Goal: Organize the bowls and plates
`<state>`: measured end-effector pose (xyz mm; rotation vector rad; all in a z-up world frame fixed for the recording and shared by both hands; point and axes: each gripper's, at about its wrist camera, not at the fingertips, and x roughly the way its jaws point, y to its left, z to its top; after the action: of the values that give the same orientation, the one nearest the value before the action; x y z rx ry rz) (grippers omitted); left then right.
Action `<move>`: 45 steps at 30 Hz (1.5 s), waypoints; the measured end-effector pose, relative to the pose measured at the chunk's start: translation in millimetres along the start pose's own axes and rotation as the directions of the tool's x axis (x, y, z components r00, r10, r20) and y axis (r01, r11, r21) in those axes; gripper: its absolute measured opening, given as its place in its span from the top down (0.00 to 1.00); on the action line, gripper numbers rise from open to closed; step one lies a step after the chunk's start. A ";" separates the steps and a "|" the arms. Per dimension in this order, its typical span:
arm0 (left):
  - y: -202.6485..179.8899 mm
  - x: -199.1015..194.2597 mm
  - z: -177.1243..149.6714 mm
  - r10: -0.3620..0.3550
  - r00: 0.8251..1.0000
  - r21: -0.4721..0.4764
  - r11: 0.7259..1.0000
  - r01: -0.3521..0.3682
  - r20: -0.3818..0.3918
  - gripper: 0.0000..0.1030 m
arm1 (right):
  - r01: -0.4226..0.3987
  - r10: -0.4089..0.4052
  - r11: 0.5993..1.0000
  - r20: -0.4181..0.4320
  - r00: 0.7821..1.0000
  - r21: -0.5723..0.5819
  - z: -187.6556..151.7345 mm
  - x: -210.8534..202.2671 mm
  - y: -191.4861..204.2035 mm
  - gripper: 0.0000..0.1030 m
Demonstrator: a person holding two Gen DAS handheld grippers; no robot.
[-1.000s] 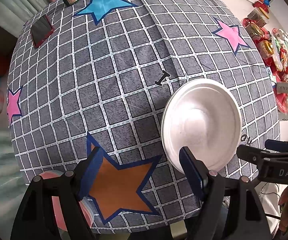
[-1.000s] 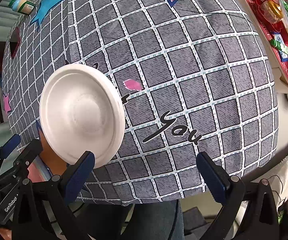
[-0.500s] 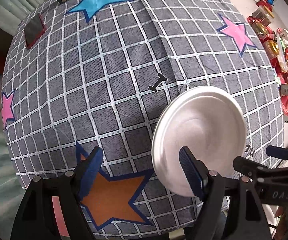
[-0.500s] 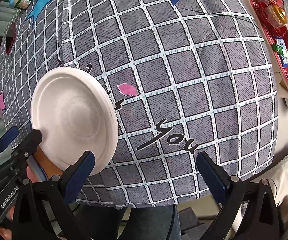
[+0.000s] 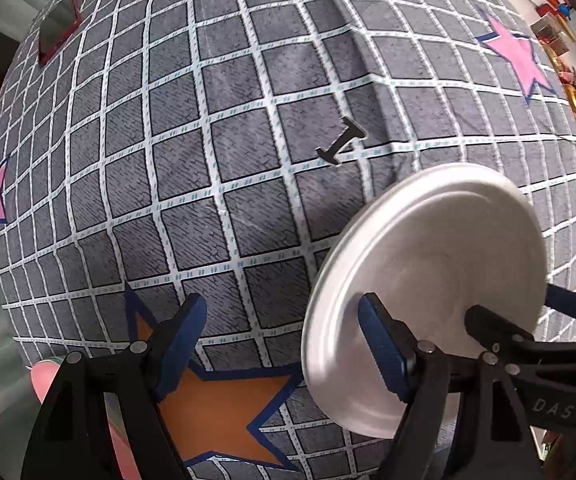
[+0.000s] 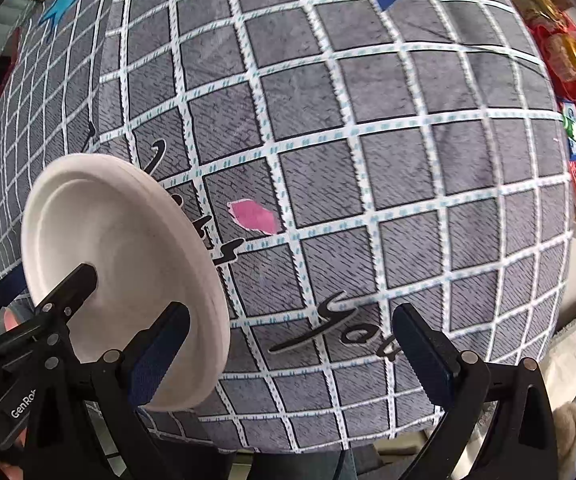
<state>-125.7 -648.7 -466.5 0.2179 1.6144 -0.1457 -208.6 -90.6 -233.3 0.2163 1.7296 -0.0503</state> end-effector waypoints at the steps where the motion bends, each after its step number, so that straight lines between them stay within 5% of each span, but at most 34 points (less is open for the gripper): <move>1: 0.5 2.7 -0.5 -0.010 1.000 -0.011 1.000 0.010 -0.001 0.21 | 0.004 -0.004 1.000 -0.001 1.000 -0.010 2.5 4.0 2.8 0.01; 11: 23.7 16.4 11.3 -0.033 0.999 -0.027 0.999 0.033 -0.001 0.18 | -0.027 0.027 0.999 0.001 1.000 -0.017 26.9 31.9 7.8 0.01; 23: 27.4 17.1 15.8 -0.047 0.999 -0.045 0.998 0.047 -0.007 0.16 | -0.032 0.032 0.999 -0.010 0.999 -0.023 29.5 18.3 -6.0 0.00; 29: 21.4 14.1 20.6 -0.059 0.998 -0.013 0.998 0.059 -0.008 0.28 | -0.039 0.039 0.999 -0.023 0.999 -0.023 40.3 19.4 -6.4 0.00; 34: 14.7 12.1 22.9 -0.099 0.995 -0.005 0.995 0.099 -0.006 0.45 | -0.039 0.040 0.997 0.012 0.999 -0.066 35.1 11.9 5.3 0.20; 39: -13.9 10.4 19.6 -0.140 0.990 0.037 0.989 0.141 -0.015 0.68 | -0.067 0.070 0.991 0.022 0.997 -0.117 34.8 8.5 22.7 0.53; 41: -18.9 9.2 16.4 -0.147 0.989 0.032 0.989 0.147 -0.013 0.69 | -0.096 0.098 0.987 0.012 0.995 -0.127 34.6 9.2 29.6 0.67; 45: -17.1 10.2 1.1 -0.131 0.991 0.043 0.990 0.131 -0.007 0.69 | -0.117 0.116 0.985 -0.011 0.993 -0.125 31.7 14.1 39.8 0.69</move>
<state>-129.1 -665.1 -477.4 0.1452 1.6312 -0.2816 -173.0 -54.9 -249.0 0.2240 1.7141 0.1447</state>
